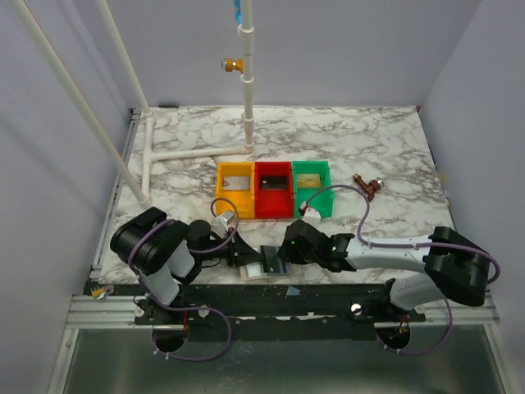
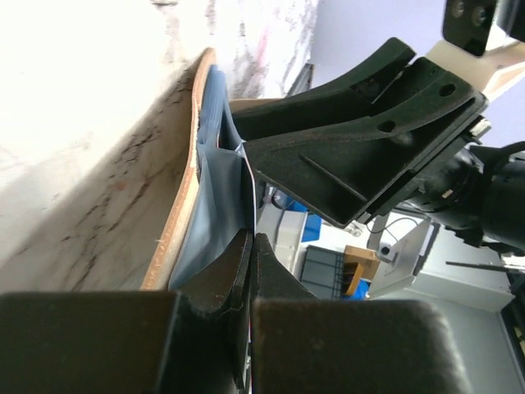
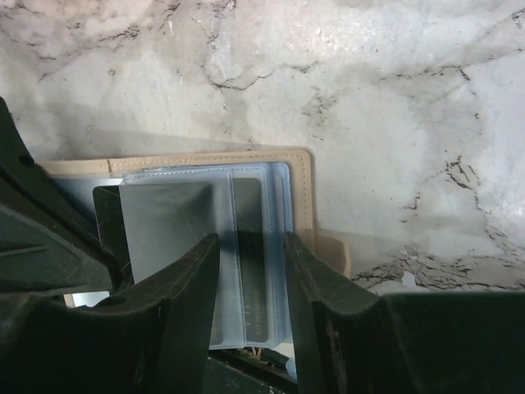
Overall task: Take the credit cards out of the card holder
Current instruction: Remove the credit card from the card holder.
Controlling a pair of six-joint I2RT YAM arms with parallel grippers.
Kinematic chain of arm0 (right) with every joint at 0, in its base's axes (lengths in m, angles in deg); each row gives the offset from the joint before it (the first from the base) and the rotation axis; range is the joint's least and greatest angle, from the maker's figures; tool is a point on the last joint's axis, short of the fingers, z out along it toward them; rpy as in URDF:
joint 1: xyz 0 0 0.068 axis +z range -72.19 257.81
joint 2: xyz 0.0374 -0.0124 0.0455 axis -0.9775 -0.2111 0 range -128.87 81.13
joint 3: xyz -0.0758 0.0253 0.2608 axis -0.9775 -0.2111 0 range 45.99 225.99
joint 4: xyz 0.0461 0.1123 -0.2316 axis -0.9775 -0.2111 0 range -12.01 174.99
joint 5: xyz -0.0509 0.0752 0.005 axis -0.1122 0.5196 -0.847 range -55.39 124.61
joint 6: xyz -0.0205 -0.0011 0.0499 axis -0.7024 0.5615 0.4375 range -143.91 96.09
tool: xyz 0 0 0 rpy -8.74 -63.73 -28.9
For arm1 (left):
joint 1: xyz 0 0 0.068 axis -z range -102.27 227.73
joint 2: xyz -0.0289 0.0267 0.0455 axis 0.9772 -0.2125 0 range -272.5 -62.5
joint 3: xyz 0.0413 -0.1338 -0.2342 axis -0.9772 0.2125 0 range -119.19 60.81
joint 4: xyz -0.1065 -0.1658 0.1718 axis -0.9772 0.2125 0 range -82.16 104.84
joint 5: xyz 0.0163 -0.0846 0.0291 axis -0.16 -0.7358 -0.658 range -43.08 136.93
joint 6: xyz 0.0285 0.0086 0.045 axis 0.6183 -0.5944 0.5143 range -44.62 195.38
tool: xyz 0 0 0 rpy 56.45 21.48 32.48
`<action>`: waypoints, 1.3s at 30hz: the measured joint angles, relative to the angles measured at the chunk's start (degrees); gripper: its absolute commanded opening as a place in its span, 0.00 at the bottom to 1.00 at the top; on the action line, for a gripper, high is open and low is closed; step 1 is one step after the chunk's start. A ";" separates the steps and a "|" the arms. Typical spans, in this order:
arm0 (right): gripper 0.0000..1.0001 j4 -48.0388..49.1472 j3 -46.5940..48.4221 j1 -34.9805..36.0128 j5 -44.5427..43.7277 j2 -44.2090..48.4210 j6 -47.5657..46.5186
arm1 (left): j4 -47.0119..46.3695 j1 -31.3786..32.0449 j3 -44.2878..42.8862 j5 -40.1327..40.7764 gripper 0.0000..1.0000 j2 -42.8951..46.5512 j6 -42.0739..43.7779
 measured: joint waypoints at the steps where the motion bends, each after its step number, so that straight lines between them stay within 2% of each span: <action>1: 0.40 -0.09 0.55 0.00 0.00 -1.03 -0.24 | 1.90 -0.04 -0.04 0.04 0.00 0.96 0.79; 6: 0.39 -0.63 2.08 -0.02 -0.02 -3.58 -1.44 | 15.54 -0.13 -1.46 1.55 0.00 6.84 5.90; 10: 0.36 -1.05 3.28 -0.04 -0.04 -4.96 -2.21 | 30.67 -0.13 -4.68 3.82 0.00 13.92 11.76; 15: 0.29 -2.01 4.39 -0.04 -0.39 -6.12 -2.54 | 48.26 -0.13 -9.40 7.30 0.00 19.96 18.80; 18: 0.26 -2.32 4.39 -0.04 -0.74 -6.23 -2.54 | 54.69 -0.13 -11.21 8.87 0.00 21.53 21.81; 24: 0.26 -2.51 4.42 -0.04 -1.01 -6.34 -2.14 | 63.25 -0.48 -12.52 11.50 0.00 22.56 25.88; 39: 0.25 -3.37 4.92 -0.04 -1.77 -6.45 -2.14 | 82.40 -1.75 -17.29 18.47 0.00 32.17 33.81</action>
